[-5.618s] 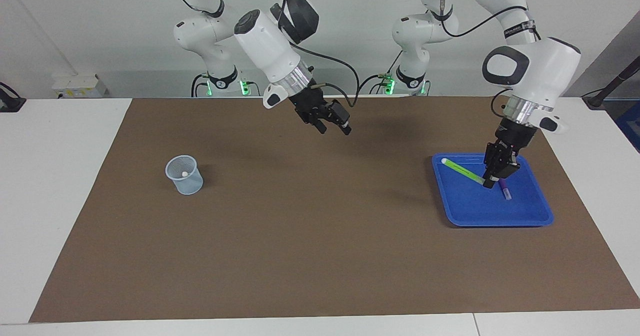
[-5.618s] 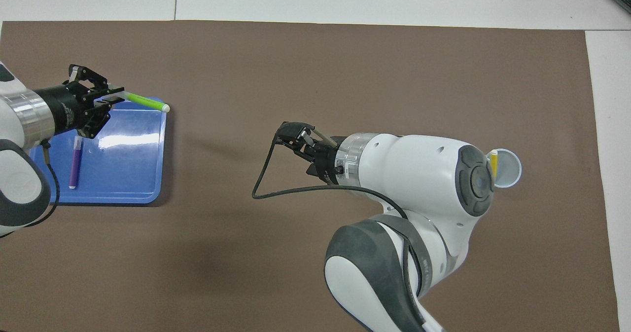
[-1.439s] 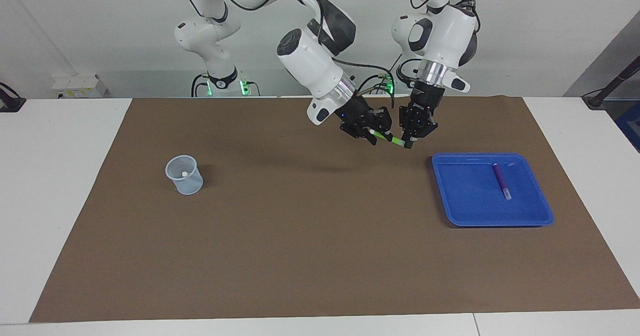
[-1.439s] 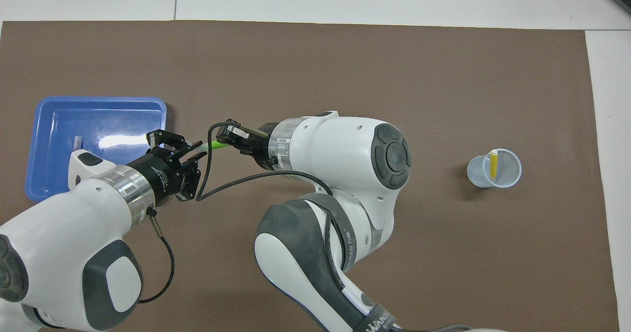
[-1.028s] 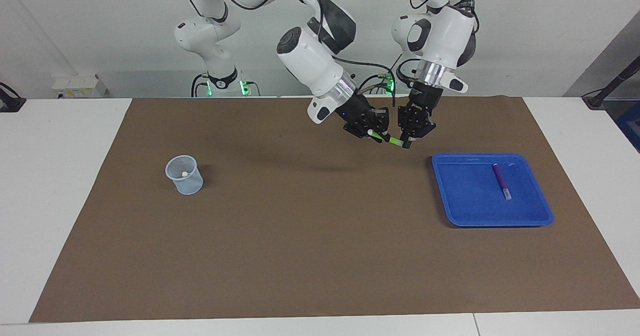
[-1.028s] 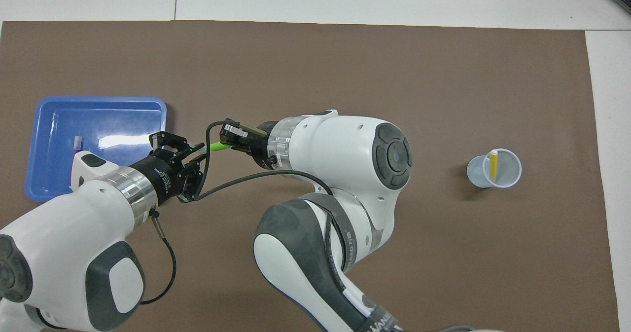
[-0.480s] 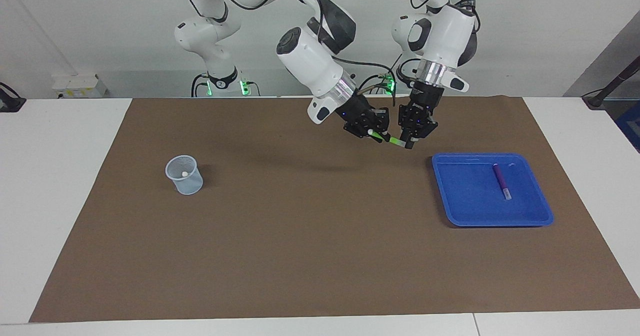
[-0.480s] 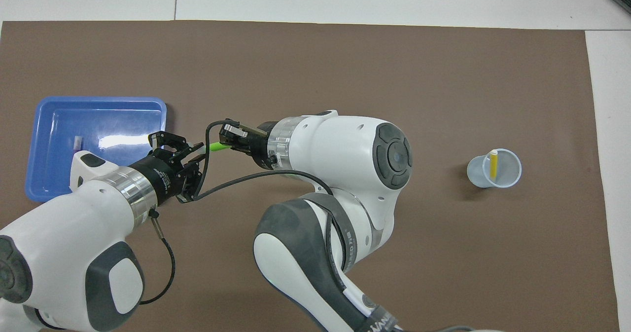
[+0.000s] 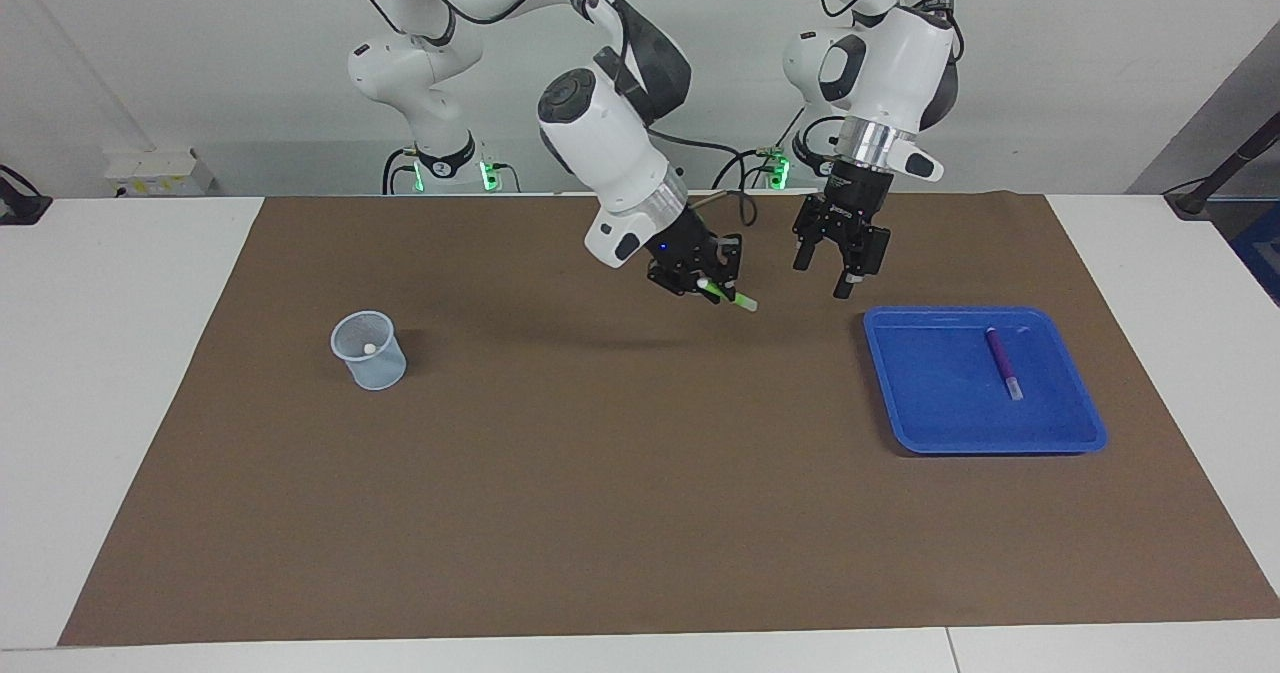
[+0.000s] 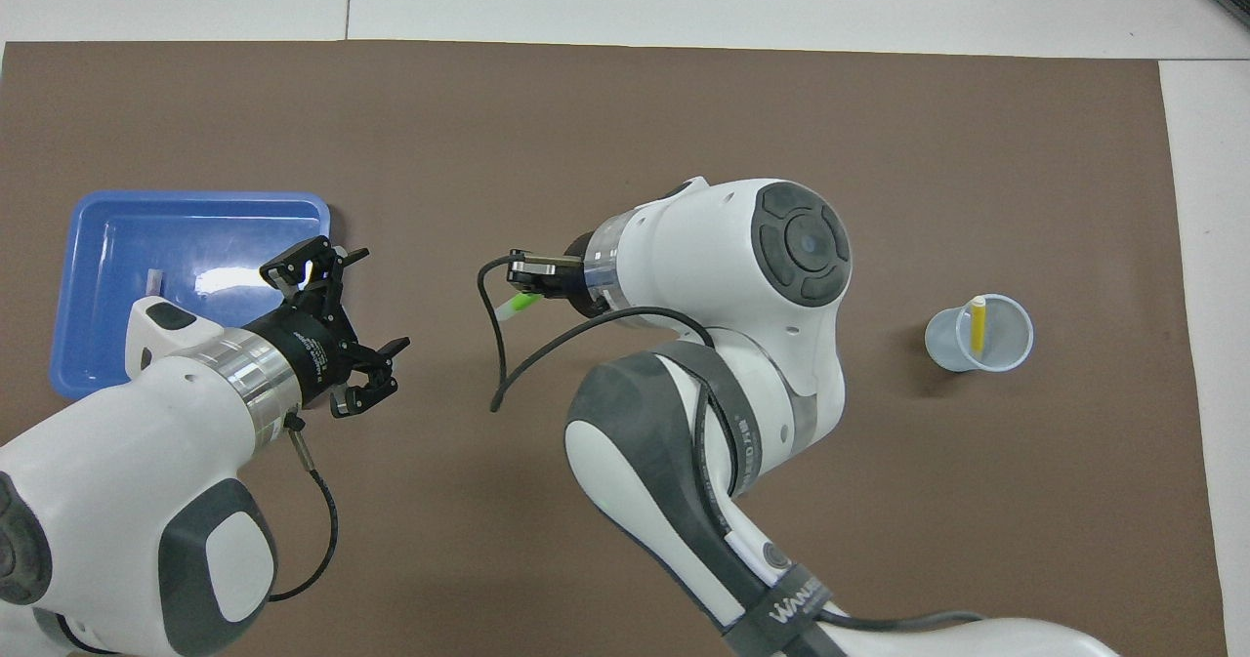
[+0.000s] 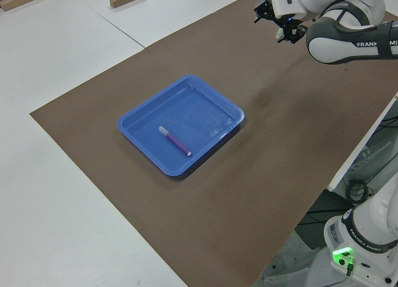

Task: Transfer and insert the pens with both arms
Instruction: 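Carry the green pen to the cup with the right gripper while the left gripper returns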

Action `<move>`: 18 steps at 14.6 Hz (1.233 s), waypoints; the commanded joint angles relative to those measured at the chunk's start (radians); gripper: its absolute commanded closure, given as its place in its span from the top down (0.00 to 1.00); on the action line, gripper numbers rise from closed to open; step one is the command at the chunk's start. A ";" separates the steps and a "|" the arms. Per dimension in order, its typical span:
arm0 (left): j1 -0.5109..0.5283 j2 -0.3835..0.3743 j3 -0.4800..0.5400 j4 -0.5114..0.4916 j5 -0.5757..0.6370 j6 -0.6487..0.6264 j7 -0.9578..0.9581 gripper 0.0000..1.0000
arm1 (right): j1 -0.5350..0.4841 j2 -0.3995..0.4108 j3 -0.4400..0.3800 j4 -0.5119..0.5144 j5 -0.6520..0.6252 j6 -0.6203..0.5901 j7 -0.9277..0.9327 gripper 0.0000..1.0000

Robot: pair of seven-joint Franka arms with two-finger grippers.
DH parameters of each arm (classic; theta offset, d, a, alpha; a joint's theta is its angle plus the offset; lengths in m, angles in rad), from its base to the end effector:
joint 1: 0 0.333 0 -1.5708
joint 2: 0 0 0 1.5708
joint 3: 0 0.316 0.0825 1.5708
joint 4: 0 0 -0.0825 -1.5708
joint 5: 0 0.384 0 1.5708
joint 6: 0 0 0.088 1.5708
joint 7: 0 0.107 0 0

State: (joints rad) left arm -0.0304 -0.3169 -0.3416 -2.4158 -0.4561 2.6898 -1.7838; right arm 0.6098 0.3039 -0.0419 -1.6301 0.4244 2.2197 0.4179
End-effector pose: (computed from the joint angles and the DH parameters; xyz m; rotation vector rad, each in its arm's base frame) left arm 0.4557 -0.1714 0.4863 1.6241 1.9427 0.1218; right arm 0.5620 0.3779 0.4753 -2.6882 0.0756 -0.1070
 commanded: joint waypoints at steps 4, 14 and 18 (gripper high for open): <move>0.088 -0.030 -0.002 0.004 0.014 -0.106 0.347 1.00 | -0.174 -0.083 0.010 -0.011 -0.278 -0.305 -0.435 0.00; 0.329 -0.024 0.013 0.103 0.013 -0.495 1.216 1.00 | -0.556 -0.225 0.008 -0.165 -0.573 -0.372 -1.129 0.00; 0.394 -0.019 0.015 0.103 0.016 -0.538 1.460 1.00 | -0.579 -0.295 0.010 -0.375 -0.572 -0.160 -1.130 0.00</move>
State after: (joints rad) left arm 0.3290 -0.3308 -0.3232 -2.3204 -0.4516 2.1952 -0.4373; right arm 0.0361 0.0845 -0.0502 -1.8829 -0.1252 1.9826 -0.7148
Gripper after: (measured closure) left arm 0.000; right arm 0.784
